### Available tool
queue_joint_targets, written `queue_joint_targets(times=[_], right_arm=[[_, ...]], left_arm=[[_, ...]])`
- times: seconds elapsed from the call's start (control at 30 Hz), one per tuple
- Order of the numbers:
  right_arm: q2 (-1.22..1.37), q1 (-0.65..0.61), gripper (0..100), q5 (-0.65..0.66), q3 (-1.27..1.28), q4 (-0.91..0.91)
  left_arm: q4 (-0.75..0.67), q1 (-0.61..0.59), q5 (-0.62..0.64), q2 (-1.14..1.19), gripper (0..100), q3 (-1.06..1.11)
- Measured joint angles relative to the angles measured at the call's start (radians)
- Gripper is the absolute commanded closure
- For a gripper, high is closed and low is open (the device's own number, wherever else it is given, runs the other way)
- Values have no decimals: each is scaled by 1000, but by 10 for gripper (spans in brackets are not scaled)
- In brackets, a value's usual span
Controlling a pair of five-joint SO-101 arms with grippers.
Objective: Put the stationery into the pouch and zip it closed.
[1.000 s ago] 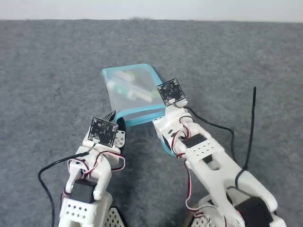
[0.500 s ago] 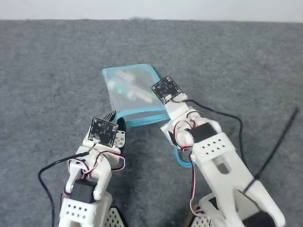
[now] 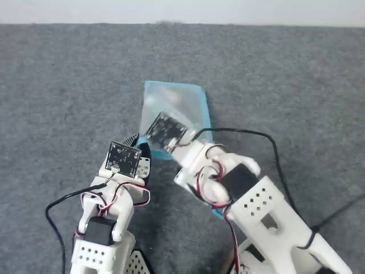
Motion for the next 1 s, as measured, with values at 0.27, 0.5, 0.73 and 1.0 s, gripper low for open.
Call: queue_joint_targets(times=[0.27,0.5,0.73,1.0], right_arm=[[0,-81,992,5,-14,-21],[0,-95,960,5,-14,-44],[-15,-100,781,14,-15,37],[-15,-104,782,18,-20,78]], left_arm=[[0,0,0,0,989,0],[0,0,0,0,989,0],[0,2,0,0,989,2],[0,-41,0,0,989,2]])
